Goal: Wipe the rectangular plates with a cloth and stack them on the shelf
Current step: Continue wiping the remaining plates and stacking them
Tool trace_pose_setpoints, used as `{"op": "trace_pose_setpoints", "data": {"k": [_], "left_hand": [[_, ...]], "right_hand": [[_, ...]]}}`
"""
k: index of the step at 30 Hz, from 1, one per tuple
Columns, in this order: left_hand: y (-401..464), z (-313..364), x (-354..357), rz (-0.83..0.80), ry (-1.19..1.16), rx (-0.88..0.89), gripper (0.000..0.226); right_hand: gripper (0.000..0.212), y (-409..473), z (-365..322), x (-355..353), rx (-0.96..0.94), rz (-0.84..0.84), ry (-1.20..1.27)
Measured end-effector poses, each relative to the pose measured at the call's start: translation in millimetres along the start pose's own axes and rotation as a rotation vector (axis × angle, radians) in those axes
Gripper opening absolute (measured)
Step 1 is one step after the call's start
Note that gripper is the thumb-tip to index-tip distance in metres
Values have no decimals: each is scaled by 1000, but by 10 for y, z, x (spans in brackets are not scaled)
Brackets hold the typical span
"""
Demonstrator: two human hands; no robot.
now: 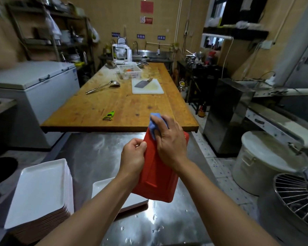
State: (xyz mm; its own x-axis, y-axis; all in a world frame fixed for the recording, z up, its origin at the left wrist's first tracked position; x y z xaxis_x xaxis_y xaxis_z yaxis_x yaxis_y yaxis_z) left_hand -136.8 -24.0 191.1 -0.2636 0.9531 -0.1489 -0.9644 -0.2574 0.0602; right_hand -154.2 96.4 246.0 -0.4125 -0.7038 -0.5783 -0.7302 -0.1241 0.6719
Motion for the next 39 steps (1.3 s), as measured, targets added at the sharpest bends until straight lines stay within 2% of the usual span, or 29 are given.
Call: {"op": "trace_pose_setpoints", "data": {"k": [7,13,16,26,29,32,34,37,39], "left_hand": [[-91,-3,81,-10,-102,-98,23],[-89,70,73,11,-194,-115,23],[-45,52,83,32,-305,-191,24],[279,136,85,181,-622,-313,19],[343,83,165,196,-688,-382,14],[358,-30,292,144,-758,-452,9],[360,-85,319,115,-767,-459,11],[392,-109,277,2,-742,-425,16],[437,-122,176,-114,-616,-394,21]], "right_hand": [[50,-104,343,-190,123,20,-10],[38,-193,582,-318,350,27,179],[42,-154,579,-314,419,29,254],[45,-460,449,-212,465,-1,253],[37,-525,502,-330,519,102,440],[34,-521,628,-405,703,200,887],[36,-507,692,-396,787,204,1104],[39,-483,769,-364,827,162,1187],[40,-471,809,-358,836,110,1215]]}}
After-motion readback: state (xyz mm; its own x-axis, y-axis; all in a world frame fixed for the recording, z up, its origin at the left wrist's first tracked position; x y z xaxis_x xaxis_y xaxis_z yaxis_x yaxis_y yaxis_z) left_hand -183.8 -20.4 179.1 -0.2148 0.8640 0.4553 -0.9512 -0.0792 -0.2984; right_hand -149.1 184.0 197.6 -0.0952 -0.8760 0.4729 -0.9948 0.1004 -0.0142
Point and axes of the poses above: each hand's wrist, its own y-axis towards the middle knuckle, its own x-axis out of the palm, z = x × y, the point moved 6 cm from there along y, towards the middle knuckle, and after that the axes turned 7 degrees about y, right-handed, at the moved point
